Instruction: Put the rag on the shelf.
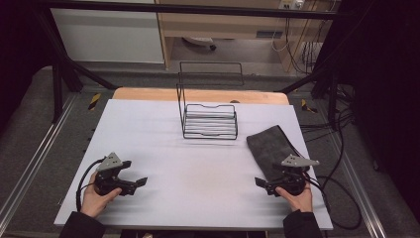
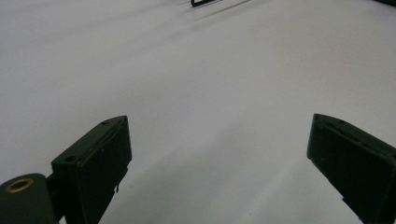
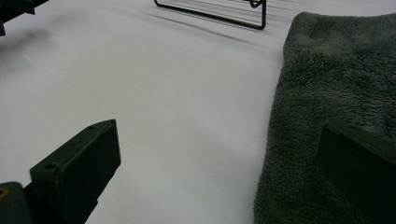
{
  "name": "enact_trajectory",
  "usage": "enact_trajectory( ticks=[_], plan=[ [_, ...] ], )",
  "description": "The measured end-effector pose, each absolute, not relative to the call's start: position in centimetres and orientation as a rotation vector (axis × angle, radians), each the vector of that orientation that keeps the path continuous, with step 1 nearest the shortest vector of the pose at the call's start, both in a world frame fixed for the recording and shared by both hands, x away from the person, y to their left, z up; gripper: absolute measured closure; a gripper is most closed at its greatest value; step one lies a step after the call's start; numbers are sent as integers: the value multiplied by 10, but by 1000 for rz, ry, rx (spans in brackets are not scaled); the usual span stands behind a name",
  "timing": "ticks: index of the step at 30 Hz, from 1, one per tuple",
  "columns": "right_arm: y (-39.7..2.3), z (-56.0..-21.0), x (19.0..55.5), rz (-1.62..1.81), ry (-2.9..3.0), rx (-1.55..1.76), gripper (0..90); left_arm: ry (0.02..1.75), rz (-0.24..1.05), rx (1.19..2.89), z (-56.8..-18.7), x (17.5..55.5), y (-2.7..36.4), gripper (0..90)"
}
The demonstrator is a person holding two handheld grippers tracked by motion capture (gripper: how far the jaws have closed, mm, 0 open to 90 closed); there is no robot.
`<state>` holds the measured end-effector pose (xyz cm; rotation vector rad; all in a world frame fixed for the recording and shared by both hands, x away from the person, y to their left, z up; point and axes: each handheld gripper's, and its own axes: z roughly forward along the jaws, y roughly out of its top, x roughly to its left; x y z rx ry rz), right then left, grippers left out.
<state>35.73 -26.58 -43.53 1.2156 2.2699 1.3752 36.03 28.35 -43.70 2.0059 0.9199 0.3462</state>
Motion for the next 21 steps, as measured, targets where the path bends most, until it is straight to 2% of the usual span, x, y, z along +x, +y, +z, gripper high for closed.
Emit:
enact_trajectory(
  ticks=[16,20,21],
  plan=[
    [-267,-430,356,1323,2274,1222,19,927,366,2000,-437,359,285,80],
    [-267,-428,358,1260,2270,1237,45,927,370,2006,-438,359,285,81],
    [-267,-429,359,1203,2270,1243,75,927,370,2006,-438,360,285,82]
  ],
)
